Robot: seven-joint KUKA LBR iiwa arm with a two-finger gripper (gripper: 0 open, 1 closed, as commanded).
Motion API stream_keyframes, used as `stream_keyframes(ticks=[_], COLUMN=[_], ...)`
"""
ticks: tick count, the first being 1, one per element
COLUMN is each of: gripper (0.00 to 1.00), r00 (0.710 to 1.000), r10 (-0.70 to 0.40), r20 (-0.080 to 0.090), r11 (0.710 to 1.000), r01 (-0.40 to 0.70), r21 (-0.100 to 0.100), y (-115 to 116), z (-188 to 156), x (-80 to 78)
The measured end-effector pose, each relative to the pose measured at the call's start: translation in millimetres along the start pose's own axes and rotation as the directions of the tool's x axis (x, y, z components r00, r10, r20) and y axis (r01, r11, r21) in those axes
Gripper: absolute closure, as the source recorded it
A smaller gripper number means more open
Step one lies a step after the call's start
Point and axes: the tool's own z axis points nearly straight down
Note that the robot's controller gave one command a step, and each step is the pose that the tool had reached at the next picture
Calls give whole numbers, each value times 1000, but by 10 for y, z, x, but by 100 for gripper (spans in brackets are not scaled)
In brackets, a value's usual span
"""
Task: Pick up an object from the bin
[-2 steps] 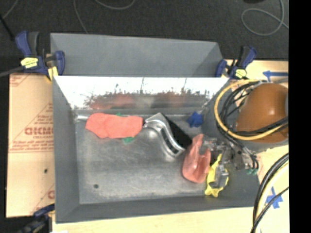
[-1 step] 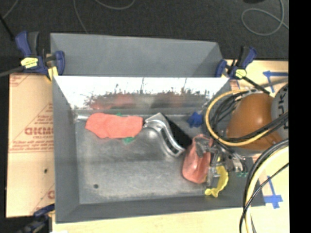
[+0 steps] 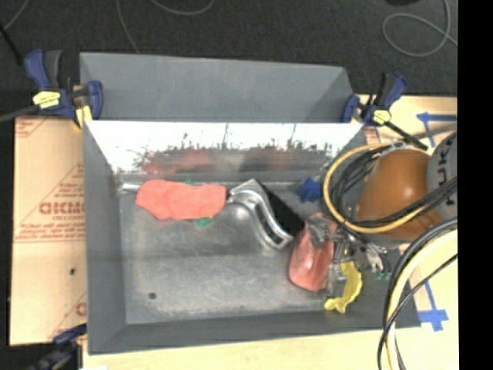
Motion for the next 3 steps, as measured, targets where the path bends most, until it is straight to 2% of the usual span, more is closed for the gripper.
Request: stream_keyframes(ticks=[1,2,3], gripper=[0,0,100], r00=[999,998,980], r10=[18,-60,-196], r20=[-29,5,18], r11=[1000,998,981], r01=[-19,60,196], r21=[-9,5,15], y=[26,34,4], z=[-309,-146,28], x=[80,66,-51])
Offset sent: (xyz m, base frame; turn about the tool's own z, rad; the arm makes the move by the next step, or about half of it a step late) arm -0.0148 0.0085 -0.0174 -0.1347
